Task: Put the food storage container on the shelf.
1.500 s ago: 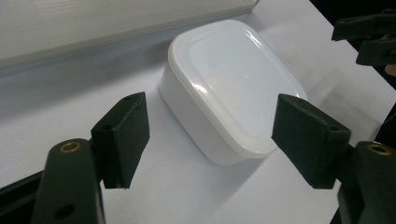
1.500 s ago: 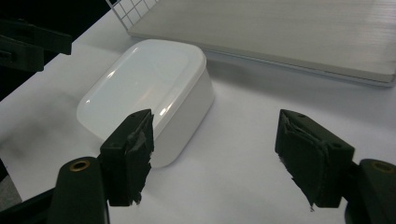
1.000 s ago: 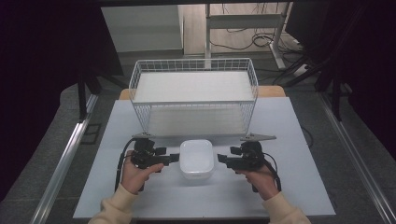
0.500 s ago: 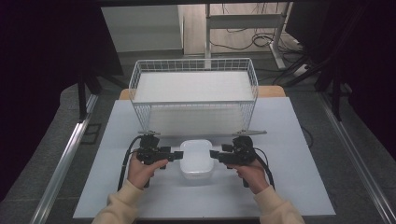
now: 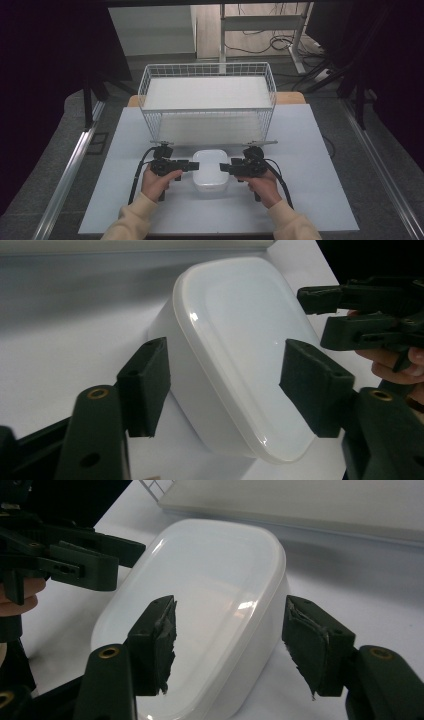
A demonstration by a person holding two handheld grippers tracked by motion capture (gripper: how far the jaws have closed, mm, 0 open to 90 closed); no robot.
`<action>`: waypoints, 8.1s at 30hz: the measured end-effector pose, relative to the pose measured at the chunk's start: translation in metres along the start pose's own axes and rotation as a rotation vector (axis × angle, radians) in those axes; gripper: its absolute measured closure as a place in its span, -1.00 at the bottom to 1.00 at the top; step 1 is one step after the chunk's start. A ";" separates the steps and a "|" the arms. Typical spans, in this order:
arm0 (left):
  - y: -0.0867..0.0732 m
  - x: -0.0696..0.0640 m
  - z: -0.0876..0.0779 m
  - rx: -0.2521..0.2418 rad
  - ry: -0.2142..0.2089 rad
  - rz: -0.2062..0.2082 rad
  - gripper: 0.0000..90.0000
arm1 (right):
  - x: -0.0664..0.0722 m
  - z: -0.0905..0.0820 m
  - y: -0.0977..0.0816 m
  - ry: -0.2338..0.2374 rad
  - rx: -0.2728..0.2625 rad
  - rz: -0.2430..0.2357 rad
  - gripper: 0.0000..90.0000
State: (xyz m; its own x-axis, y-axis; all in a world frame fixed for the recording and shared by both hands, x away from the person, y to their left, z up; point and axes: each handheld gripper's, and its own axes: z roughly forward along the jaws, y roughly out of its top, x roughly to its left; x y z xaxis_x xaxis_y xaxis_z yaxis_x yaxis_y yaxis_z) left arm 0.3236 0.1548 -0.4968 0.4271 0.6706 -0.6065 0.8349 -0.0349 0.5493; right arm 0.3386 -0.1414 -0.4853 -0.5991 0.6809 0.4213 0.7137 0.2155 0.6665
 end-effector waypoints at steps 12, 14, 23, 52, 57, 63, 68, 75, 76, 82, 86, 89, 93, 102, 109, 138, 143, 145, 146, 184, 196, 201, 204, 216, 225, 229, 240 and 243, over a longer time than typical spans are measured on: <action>-0.004 -0.003 0.006 0.026 -0.003 -0.009 0.16 | -0.003 0.008 -0.006 0.029 0.010 0.079 0.18; -0.005 -0.001 0.004 0.019 -0.014 -0.037 0.26 | -0.004 0.005 -0.006 0.035 0.005 0.101 0.26; -0.009 -0.003 -0.005 -0.012 -0.051 -0.042 0.53 | -0.005 -0.008 -0.012 0.076 -0.017 0.170 0.54; -0.014 -0.033 -0.036 -0.094 -0.020 0.120 0.76 | 0.015 -0.034 -0.012 0.072 -0.109 0.073 0.75; -0.013 -0.037 -0.041 -0.107 -0.019 0.141 0.76 | 0.020 -0.039 -0.009 0.069 -0.127 0.046 0.75; -0.012 -0.041 -0.046 -0.123 -0.020 0.155 0.76 | 0.025 -0.044 -0.007 0.068 -0.143 0.022 0.75; -0.011 -0.044 -0.050 -0.135 -0.017 0.168 0.76 | 0.028 -0.047 -0.004 0.066 -0.157 0.006 0.75; -0.008 -0.048 -0.055 -0.152 -0.011 0.185 0.76 | 0.033 -0.050 0.001 0.064 -0.174 -0.018 0.75; -0.008 -0.049 -0.056 -0.155 -0.011 0.187 0.76 | 0.034 -0.051 0.001 0.063 -0.176 -0.021 0.75; -0.004 -0.053 -0.061 -0.170 -0.010 0.204 0.76 | 0.037 -0.055 0.005 0.064 -0.192 -0.034 0.75; -0.003 -0.055 -0.065 -0.174 -0.017 0.208 0.77 | 0.039 -0.057 0.007 0.068 -0.200 -0.041 0.75; -0.002 -0.056 -0.066 -0.181 -0.017 0.211 0.77 | 0.040 -0.058 0.009 0.068 -0.205 -0.047 0.75; 0.000 -0.057 -0.068 -0.186 -0.018 0.215 0.77 | 0.042 -0.059 0.012 0.065 -0.209 -0.057 0.75; 0.014 -0.058 -0.072 -0.199 -0.023 0.226 0.77 | 0.041 -0.063 0.027 0.069 -0.216 -0.081 0.76; 0.031 -0.063 -0.085 -0.219 -0.020 0.245 0.77 | 0.046 -0.067 0.046 0.072 -0.236 -0.101 0.75; 0.094 -0.083 -0.111 -0.271 -0.019 0.293 0.76 | 0.062 -0.094 0.112 0.046 -0.290 -0.152 0.76; 0.103 -0.082 -0.112 -0.269 -0.029 0.290 0.76 | 0.063 -0.097 0.121 0.043 -0.290 -0.156 0.77; 0.107 -0.082 -0.113 -0.270 -0.029 0.289 0.76 | 0.062 -0.098 0.124 0.045 -0.289 -0.154 0.77; 0.109 -0.082 -0.113 -0.271 -0.028 0.290 0.76 | 0.062 -0.098 0.126 0.044 -0.290 -0.155 0.77; 0.189 -0.064 -0.109 -0.227 -0.051 0.218 0.75 | 0.043 -0.095 0.205 0.035 -0.234 -0.109 0.78; 0.195 -0.056 -0.103 -0.195 -0.052 0.180 0.75 | 0.033 -0.085 0.211 0.042 -0.201 -0.067 0.78; 0.198 -0.055 -0.099 -0.189 -0.045 0.166 0.74 | 0.030 -0.082 0.211 0.039 -0.191 -0.051 0.77; 0.203 -0.052 -0.097 -0.178 -0.063 0.150 0.75 | 0.024 -0.080 0.213 0.046 -0.188 -0.016 0.77; 0.226 -0.030 -0.085 -0.154 -0.125 -0.007 0.71 | 0.008 -0.066 0.231 0.045 -0.161 0.076 0.62; 0.235 -0.018 -0.075 -0.152 -0.129 -0.083 0.62 | -0.007 -0.052 0.239 0.064 -0.154 0.159 0.52; 0.236 -0.013 -0.070 -0.147 -0.131 -0.112 0.56 | -0.015 -0.045 0.240 0.090 -0.145 0.205 0.45; 0.235 -0.011 -0.067 -0.148 -0.125 -0.111 0.48 | -0.021 -0.038 0.240 0.102 -0.154 0.230 0.39; 0.234 -0.016 -0.066 -0.155 -0.109 -0.088 0.29 | -0.018 -0.037 0.240 0.075 -0.147 0.211 0.10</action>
State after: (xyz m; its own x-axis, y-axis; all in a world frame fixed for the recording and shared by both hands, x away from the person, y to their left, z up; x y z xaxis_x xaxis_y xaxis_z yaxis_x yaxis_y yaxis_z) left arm 0.4893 0.1853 -0.3204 0.3974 0.5812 -0.7101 0.8105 0.1405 0.5686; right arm 0.5070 -0.1277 -0.3100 -0.4718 0.6448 0.6014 0.7687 -0.0334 0.6387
